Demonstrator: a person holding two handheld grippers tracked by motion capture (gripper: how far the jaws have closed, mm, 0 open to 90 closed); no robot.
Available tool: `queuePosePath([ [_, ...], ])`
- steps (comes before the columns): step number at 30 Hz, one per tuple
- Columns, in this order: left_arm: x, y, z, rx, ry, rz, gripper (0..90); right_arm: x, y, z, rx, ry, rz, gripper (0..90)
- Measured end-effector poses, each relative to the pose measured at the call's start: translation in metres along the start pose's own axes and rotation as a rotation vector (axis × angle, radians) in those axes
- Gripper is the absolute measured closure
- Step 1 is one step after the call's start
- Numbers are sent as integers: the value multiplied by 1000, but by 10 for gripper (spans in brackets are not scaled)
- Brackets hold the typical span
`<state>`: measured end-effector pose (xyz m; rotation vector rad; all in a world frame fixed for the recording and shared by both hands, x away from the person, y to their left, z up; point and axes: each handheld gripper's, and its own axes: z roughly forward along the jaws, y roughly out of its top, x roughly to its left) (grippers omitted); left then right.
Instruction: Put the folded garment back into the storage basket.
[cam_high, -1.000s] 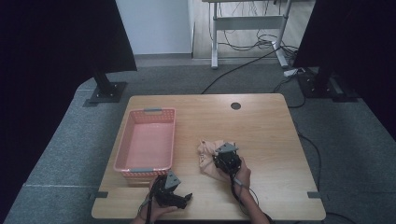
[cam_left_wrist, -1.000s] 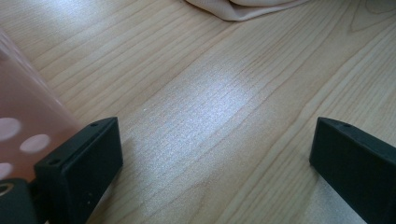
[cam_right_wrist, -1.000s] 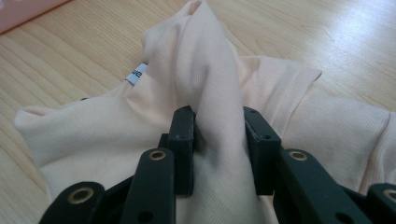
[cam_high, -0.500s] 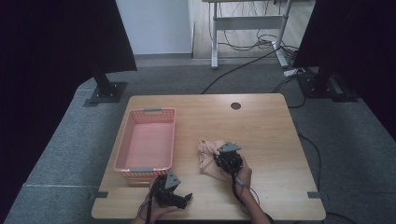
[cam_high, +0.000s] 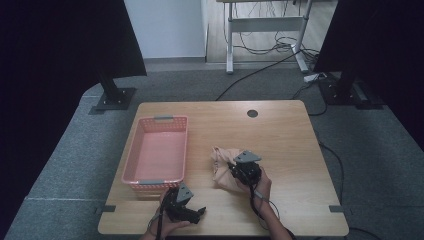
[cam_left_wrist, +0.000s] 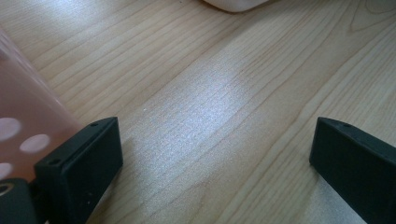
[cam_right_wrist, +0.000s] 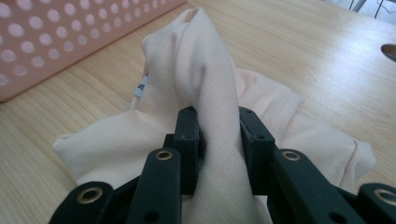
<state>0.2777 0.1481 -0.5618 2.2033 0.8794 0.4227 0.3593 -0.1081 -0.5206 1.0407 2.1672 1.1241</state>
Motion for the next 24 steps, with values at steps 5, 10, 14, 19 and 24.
queuePosePath([
  [5, 0, 0, 0, 0, 0, 0, 25, 4, 5, -4, -12, 5, -13, 723],
  [10, 0, 0, 0, -2, 0, -1, 25, 7, 9, -7, -24, 9, -24, 723],
  [14, 0, 0, 0, -1, 0, 0, 25, 9, 12, -9, -30, 9, -37, 723],
  [19, 0, 0, 0, -1, 1, 0, 25, 11, 17, -13, -39, 4, -48, 724],
  [24, 0, 0, 0, 0, 1, 1, 25, 10, 21, -16, -51, 3, -52, 724],
])
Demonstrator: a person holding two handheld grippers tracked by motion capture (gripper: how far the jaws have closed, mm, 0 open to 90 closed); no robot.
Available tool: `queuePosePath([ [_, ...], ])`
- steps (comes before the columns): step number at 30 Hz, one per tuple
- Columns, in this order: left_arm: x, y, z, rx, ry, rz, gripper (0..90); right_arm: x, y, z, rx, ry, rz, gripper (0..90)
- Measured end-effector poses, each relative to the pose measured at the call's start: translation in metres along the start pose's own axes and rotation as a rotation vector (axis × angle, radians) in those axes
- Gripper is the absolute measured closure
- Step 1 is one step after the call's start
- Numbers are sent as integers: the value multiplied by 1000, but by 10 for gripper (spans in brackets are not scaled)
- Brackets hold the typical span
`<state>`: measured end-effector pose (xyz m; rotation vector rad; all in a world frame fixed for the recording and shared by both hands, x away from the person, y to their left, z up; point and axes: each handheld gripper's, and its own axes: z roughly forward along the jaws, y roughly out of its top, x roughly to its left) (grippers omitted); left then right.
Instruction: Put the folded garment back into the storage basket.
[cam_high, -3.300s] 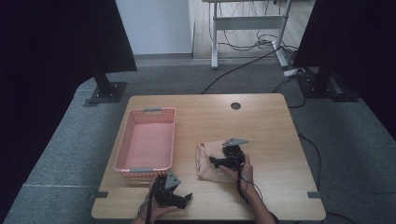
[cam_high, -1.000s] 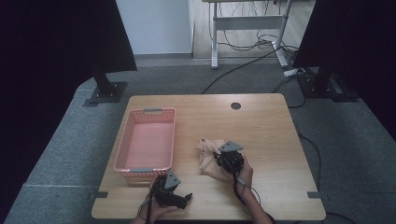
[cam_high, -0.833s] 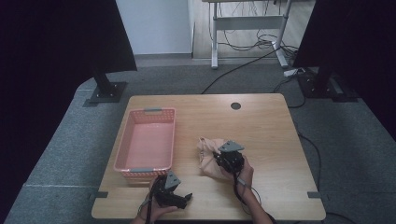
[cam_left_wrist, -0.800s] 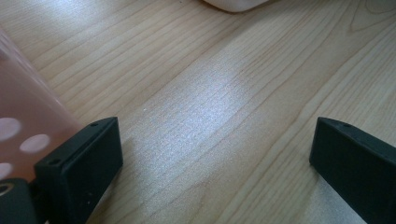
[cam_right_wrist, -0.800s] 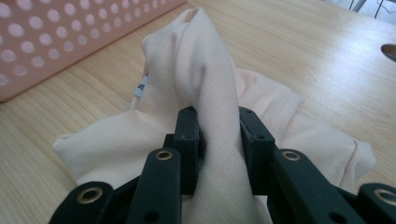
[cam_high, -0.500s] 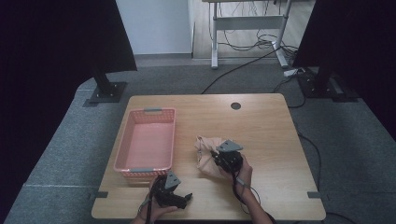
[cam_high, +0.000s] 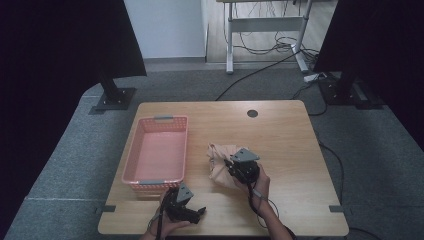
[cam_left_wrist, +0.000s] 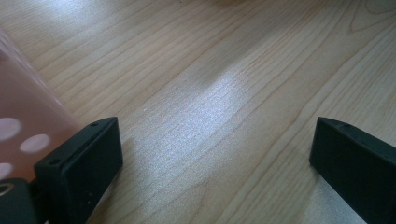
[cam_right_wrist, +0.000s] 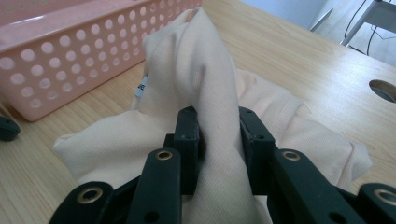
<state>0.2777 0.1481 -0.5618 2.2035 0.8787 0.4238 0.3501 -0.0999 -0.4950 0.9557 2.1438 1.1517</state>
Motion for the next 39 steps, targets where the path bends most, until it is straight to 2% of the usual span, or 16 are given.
queuePosePath([
  [39, 0, 0, 0, -3, 0, -3, 25, -9, 25, -21, -53, -20, -14, 724],
])
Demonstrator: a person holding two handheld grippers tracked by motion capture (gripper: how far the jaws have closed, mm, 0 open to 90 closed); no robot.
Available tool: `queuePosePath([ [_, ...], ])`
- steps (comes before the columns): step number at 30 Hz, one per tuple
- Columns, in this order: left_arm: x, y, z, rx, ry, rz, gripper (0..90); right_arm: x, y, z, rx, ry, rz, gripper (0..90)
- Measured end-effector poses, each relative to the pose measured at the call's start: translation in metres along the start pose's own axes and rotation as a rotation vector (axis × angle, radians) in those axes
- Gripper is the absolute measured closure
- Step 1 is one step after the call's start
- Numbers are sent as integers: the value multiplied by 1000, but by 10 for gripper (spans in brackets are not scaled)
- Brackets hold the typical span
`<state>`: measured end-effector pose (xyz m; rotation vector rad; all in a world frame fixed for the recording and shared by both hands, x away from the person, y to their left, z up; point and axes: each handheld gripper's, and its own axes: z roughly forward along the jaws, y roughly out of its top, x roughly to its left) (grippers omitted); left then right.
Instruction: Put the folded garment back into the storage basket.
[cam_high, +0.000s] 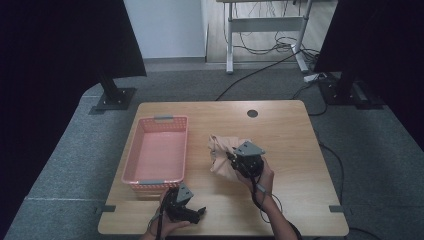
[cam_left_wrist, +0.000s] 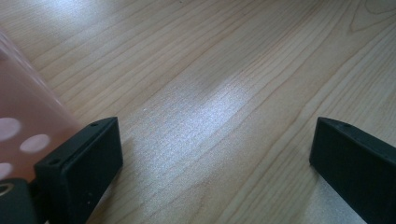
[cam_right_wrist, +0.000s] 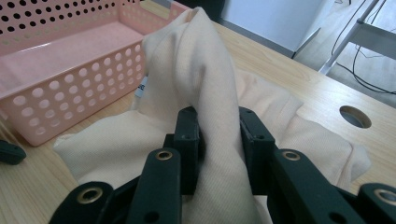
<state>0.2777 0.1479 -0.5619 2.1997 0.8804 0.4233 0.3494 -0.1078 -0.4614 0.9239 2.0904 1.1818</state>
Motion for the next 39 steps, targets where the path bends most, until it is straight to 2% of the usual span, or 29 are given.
queuePosePath([
  [39, 0, 0, 0, 1, 0, 3, 25, -4, 10, -5, -24, -12, 4, 723],
])
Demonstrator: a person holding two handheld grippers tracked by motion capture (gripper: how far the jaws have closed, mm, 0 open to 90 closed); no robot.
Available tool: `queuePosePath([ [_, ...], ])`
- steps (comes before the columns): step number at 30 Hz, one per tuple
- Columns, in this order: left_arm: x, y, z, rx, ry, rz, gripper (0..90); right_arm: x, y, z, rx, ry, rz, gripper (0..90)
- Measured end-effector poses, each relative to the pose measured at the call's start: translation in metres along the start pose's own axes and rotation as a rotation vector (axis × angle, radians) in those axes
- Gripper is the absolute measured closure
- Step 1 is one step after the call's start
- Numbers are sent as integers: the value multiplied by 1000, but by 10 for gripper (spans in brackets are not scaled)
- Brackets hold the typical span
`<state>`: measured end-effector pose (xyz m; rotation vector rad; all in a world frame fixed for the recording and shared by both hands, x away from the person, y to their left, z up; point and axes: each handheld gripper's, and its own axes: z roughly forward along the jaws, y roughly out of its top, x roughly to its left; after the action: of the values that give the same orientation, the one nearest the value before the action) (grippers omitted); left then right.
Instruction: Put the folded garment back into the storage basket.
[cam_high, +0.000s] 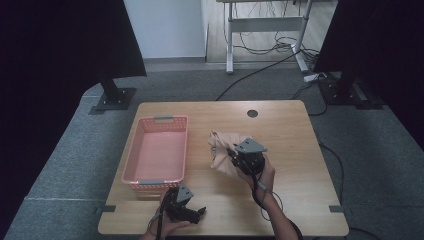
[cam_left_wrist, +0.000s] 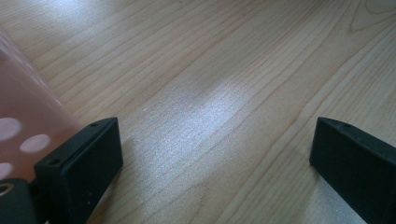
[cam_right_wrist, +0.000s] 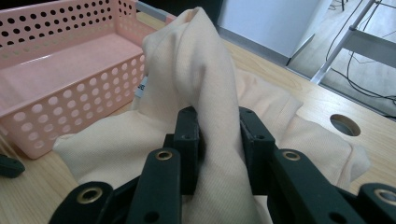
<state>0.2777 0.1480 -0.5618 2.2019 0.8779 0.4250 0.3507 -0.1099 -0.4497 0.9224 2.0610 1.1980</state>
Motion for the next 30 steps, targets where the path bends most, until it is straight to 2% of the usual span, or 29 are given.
queuePosePath([
  [30, 0, 0, 0, -2, 1, -1, 25, 5, 17, -1, -22, 10, -20, 723],
])
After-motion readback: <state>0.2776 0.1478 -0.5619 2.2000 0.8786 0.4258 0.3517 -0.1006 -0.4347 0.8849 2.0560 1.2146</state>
